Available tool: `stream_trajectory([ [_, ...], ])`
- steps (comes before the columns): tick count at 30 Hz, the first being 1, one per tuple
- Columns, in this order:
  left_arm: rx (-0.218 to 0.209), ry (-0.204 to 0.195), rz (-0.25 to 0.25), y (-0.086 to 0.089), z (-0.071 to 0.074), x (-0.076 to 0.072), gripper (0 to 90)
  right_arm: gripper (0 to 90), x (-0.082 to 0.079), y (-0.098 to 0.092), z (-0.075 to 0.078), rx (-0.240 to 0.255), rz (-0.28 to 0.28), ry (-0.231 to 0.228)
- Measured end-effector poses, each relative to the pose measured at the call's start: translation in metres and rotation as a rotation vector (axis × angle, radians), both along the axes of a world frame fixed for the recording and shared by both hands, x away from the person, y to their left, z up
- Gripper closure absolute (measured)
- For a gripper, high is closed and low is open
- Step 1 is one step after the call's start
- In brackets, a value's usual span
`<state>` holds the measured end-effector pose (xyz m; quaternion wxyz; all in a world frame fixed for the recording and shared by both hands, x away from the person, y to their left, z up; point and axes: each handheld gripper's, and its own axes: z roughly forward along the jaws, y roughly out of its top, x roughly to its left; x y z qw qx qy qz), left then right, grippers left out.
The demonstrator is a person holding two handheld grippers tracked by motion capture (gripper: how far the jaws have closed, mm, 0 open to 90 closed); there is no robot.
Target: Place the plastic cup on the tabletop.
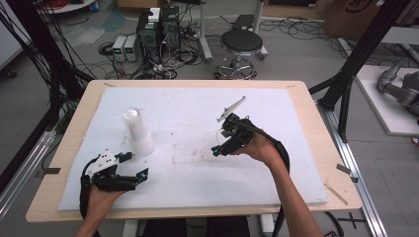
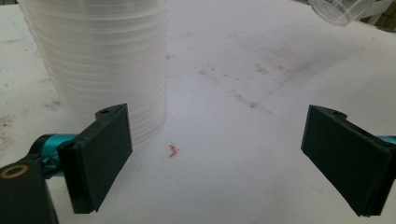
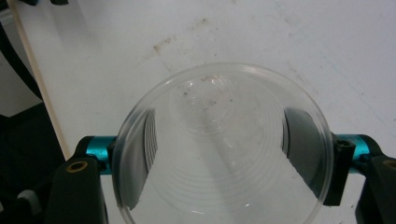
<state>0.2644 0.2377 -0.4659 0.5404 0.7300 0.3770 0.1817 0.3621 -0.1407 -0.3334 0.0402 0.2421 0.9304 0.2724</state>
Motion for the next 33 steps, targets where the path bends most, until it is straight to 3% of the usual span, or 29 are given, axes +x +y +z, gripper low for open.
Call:
stream_trajectory([
  [6,-0.010,0.009,0.003,0.001,0.000,0.001,8.6,26.6,0.005,0.007,-0.005,-0.068,-0.008,0.008],
  [15,0.007,0.015,-0.006,0.000,0.000,0.002,8.6,26.7,0.010,0.013,-0.009,-0.126,-0.007,0.039],
  [33,0.019,0.007,-0.007,-0.001,0.000,0.001,8.6,26.7,0.020,0.024,-0.025,-0.330,-0.020,0.054],
])
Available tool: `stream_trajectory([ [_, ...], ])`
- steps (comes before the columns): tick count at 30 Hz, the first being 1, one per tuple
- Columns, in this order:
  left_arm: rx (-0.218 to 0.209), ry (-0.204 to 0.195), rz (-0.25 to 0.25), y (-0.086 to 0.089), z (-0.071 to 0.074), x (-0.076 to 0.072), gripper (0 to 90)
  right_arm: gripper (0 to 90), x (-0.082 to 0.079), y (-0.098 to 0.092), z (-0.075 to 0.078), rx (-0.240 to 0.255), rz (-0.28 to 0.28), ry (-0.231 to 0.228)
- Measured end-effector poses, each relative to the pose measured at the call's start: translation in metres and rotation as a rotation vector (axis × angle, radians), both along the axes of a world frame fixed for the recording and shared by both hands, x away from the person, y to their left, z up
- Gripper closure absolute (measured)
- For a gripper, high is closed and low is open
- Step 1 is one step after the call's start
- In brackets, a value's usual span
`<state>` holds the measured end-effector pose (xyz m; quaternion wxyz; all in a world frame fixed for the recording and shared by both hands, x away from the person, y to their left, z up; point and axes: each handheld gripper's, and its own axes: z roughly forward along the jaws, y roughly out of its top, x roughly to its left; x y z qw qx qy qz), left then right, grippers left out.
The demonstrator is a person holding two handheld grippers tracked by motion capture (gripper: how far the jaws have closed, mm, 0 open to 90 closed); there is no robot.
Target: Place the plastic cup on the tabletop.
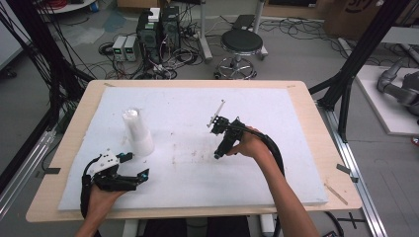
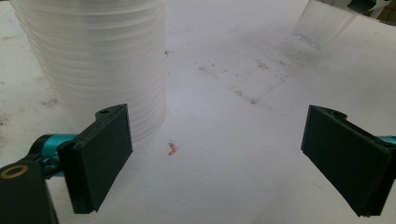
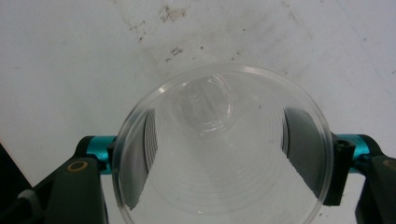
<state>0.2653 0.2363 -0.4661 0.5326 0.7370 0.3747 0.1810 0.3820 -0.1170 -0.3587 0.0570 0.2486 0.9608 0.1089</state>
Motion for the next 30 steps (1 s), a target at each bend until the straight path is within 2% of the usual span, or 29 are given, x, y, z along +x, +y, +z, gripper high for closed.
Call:
stream_trajectory([
  [8,0.001,-0.002,-0.001,0.000,0.000,0.000,8.6,26.7,0.000,0.005,-0.004,-0.021,0.014,-0.007],
  [9,-0.001,-0.001,0.000,0.000,0.000,0.000,8.6,26.7,0.000,0.007,-0.006,-0.039,0.014,-0.012],
  [15,-0.002,-0.001,0.001,0.000,0.000,0.000,8.6,26.7,0.000,0.012,-0.012,-0.072,0.021,-0.023],
  [30,-0.005,-0.001,-0.002,0.000,0.000,0.000,8.6,24.2,0.000,0.017,-0.014,-0.066,0.037,-0.045],
])
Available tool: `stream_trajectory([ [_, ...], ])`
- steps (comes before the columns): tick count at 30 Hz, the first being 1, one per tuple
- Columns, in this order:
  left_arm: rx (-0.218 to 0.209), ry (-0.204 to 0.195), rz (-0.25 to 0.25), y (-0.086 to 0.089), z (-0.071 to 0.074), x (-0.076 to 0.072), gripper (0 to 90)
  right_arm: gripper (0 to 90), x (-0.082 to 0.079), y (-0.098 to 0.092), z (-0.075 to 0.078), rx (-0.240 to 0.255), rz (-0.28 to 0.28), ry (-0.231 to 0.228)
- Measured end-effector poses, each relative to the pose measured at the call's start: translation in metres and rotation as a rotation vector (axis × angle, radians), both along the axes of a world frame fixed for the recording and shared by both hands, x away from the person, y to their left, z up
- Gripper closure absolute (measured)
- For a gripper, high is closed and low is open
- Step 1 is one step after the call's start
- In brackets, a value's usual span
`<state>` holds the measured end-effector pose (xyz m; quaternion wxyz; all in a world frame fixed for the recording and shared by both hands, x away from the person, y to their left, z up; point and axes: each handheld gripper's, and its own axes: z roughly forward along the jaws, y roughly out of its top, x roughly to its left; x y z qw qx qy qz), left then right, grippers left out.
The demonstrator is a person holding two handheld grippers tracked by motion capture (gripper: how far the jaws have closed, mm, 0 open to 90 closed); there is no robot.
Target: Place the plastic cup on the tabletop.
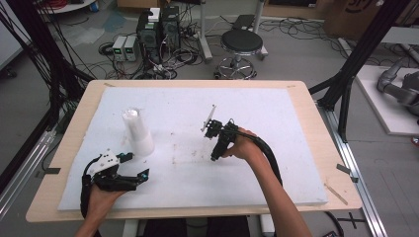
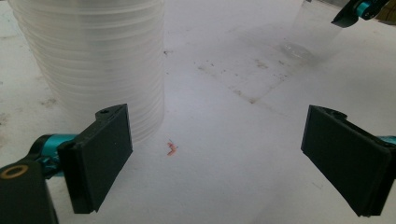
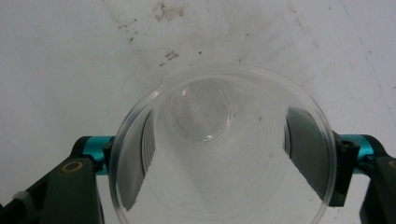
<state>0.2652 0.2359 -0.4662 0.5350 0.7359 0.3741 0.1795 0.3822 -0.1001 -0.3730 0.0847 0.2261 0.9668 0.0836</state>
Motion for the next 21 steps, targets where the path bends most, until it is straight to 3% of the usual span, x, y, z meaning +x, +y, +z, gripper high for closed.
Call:
stream_trajectory([
  [8,-0.001,0.000,-0.002,0.000,0.000,0.000,8.6,21.0,0.001,0.001,-0.005,0.001,0.006,-0.002],
  [13,0.001,0.003,-0.004,0.000,0.000,0.000,8.6,14.8,0.002,-0.001,-0.017,0.035,0.000,0.006],
  [15,0.002,0.005,-0.005,0.000,0.000,0.000,8.6,14.8,0.002,-0.001,-0.017,0.034,0.001,0.004],
  [17,-0.001,0.005,-0.003,0.000,0.000,0.000,8.6,14.7,0.001,-0.001,-0.014,0.069,-0.002,0.003],
  [21,0.002,0.004,-0.004,0.000,0.000,0.000,8.6,14.5,0.001,-0.003,-0.013,0.067,-0.004,-0.001],
])
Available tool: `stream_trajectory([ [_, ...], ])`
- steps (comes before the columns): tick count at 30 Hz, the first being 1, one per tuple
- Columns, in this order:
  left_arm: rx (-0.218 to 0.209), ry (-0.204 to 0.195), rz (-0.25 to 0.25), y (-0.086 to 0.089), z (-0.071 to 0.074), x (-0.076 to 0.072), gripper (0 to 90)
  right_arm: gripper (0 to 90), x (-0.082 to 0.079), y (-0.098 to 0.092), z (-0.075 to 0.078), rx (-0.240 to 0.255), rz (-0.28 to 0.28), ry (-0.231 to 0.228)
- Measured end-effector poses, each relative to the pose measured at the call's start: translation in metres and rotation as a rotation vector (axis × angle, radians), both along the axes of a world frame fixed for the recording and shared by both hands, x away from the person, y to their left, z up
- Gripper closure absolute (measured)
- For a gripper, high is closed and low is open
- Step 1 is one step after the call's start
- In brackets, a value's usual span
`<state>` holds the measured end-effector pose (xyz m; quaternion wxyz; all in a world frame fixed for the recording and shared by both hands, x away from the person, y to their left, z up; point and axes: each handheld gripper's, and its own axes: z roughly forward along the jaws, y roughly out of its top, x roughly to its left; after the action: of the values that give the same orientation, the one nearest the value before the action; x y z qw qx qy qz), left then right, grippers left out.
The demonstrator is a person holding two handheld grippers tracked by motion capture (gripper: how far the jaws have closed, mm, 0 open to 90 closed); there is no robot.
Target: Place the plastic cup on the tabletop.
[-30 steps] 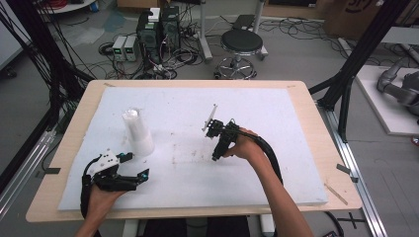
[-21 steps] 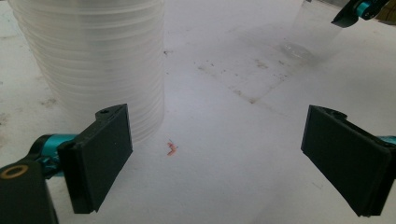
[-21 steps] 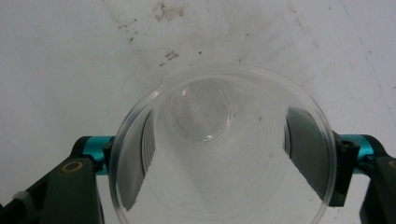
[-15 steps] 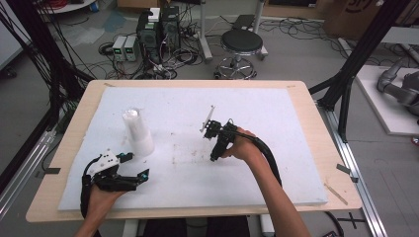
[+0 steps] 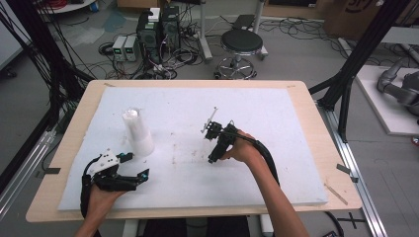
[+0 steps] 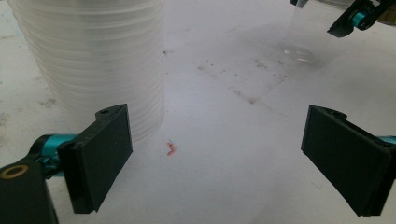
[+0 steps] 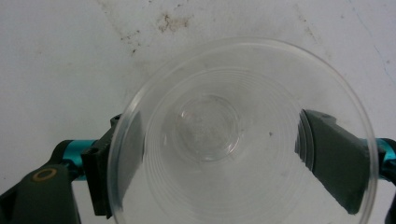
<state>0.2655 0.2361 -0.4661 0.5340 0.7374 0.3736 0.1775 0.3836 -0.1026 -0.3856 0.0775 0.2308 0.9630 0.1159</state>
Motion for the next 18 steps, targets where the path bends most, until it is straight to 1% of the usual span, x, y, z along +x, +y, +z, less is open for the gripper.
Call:
stream_trajectory([
  [5,-0.001,0.000,-0.001,0.000,0.000,0.000,8.6,14.4,-0.001,0.000,0.001,0.012,-0.003,-0.006],
  [7,-0.001,-0.001,-0.001,0.000,0.000,0.000,8.6,14.4,-0.002,-0.002,0.002,0.015,-0.002,-0.017],
  [9,-0.003,-0.001,-0.004,0.001,0.000,0.000,8.7,14.4,-0.003,-0.004,0.002,0.038,-0.003,-0.026],
  [11,-0.004,0.000,-0.004,0.001,0.000,0.000,8.6,14.5,-0.004,-0.006,0.002,0.045,-0.004,-0.028],
  [12,-0.005,0.001,-0.004,0.001,0.000,0.000,8.6,14.4,-0.006,-0.009,0.002,0.069,-0.003,-0.027],
  [14,-0.006,0.002,-0.003,0.000,0.000,0.000,8.6,14.4,-0.007,-0.010,0.002,0.072,-0.007,-0.030],
  [15,-0.007,0.004,-0.005,0.000,0.000,0.000,8.6,14.4,-0.009,-0.014,0.002,0.092,-0.015,-0.040],
  [17,-0.007,0.004,-0.006,0.001,0.000,0.000,8.6,14.4,-0.010,-0.016,0.002,0.098,-0.013,-0.044],
  [18,-0.009,0.005,-0.009,0.001,0.000,0.001,8.6,14.4,-0.011,-0.018,0.002,0.108,-0.012,-0.054],
])
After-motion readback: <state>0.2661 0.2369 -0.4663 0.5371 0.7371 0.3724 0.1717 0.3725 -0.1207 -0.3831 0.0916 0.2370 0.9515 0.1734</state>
